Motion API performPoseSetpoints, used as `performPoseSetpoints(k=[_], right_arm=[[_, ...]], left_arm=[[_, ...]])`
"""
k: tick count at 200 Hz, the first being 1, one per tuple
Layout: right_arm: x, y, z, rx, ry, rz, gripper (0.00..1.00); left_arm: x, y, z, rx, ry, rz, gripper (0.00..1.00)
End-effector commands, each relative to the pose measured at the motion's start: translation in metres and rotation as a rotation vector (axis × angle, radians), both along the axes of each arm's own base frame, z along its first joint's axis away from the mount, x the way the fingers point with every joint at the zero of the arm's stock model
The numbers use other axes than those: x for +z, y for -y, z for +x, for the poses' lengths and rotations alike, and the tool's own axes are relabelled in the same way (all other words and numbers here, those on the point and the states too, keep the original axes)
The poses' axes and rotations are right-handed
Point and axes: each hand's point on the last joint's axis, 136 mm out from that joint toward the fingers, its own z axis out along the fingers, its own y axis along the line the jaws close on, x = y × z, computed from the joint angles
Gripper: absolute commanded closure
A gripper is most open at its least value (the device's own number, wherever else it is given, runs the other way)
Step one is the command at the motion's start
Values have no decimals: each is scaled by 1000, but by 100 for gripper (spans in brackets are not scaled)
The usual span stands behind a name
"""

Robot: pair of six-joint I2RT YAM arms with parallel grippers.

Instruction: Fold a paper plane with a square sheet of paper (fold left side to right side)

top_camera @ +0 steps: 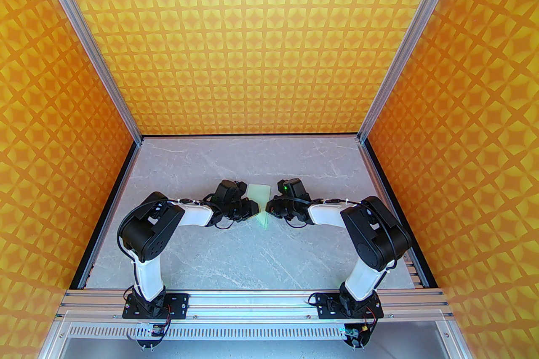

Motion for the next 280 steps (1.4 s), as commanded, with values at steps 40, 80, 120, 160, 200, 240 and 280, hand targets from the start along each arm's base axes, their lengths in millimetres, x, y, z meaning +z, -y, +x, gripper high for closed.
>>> performPoseSetpoints(k=[40,80,120,160,200,240,280], right_arm=[[-2,0,8,21,1,-22,100],[-5,0,8,21,-6,-21,100],[-6,1,10,20,0,-30,100],[-6,1,11,24,0,-30,100],[-7,3,12,21,0,-40,100],[-9,5,11,18,-2,-45,100],[-10,4,10,18,-5,-42,100]], left_arm=[[2,13,-10,-80,5,-2,83],[-2,16,-18,-101,-8,-6,91],[-7,16,-19,-101,-20,-10,90],[-9,17,-20,-106,-29,-16,89],[-9,18,-19,-107,-27,-17,89],[-8,28,-29,-141,-25,-19,88],[-8,29,-30,-144,-25,-19,88]])
